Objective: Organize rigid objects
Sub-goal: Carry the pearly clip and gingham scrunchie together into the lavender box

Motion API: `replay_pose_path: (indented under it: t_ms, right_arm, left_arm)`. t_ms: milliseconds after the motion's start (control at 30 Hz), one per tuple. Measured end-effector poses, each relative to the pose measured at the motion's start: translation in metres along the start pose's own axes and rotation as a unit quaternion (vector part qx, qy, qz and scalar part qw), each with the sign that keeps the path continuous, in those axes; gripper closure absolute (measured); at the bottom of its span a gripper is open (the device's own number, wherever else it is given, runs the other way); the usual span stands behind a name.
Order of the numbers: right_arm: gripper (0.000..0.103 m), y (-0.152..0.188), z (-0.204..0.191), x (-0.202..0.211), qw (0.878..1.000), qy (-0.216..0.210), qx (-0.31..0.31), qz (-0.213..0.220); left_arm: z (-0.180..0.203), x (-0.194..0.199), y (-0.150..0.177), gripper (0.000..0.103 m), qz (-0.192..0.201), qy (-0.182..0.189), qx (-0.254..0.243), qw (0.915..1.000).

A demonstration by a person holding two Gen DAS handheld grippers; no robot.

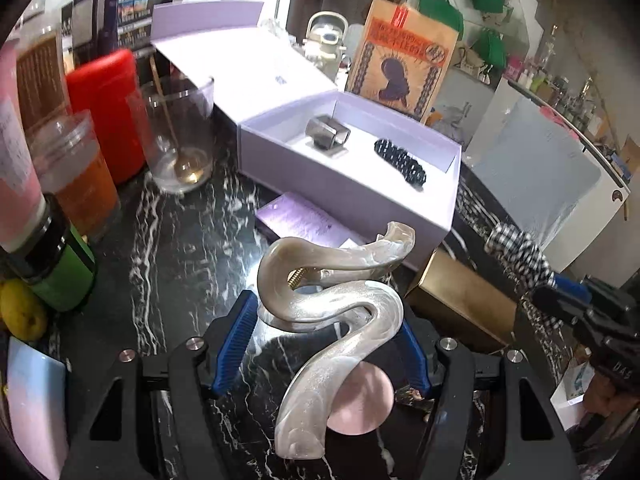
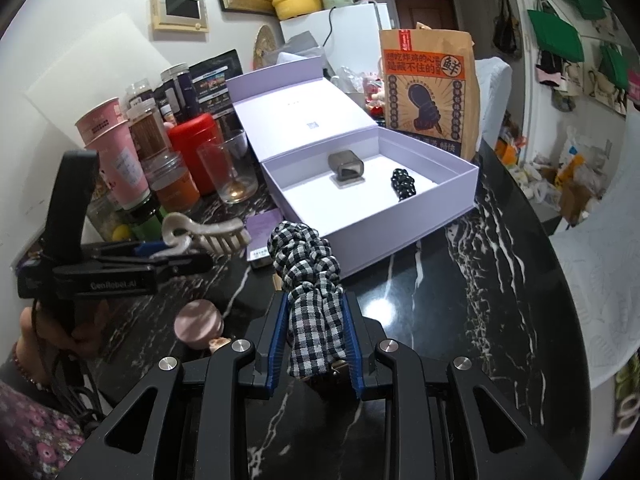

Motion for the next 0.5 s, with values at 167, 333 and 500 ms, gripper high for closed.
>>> replay_pose_path:
  t_ms: [167,333,500]
  right_arm:
    - [0.077,0.002,0.0,0.006,1.0,0.002,-0.002,0.002]
    - [0.077,-0.001,0.004,0.009,1.0,0.008,-0.001,0.002]
    - [0.077,-0.009,0.009,0.011,1.0,0.012,0.007,0.004]
  left_arm:
    - [0.012,0.006,-0.005,0.038,0.008,0.006,-0.01,0.9999]
    - [0.024,0.008,-0.012,0.037,0.013,0.013,-0.018,0.9997]
    - [0.038,0.01,-0.022,0.037,0.022,0.012,-0.032,0.9992]
Point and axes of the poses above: each gripper's, at about its wrist camera, not at the fingertips, and x roughly against the way its jaws point, z to its right, y to its underside, the point moved 2 cm from there along -x, roughly the way its jaws point, and after that the axes turned 13 degrees about x, right-handed, at the moved point
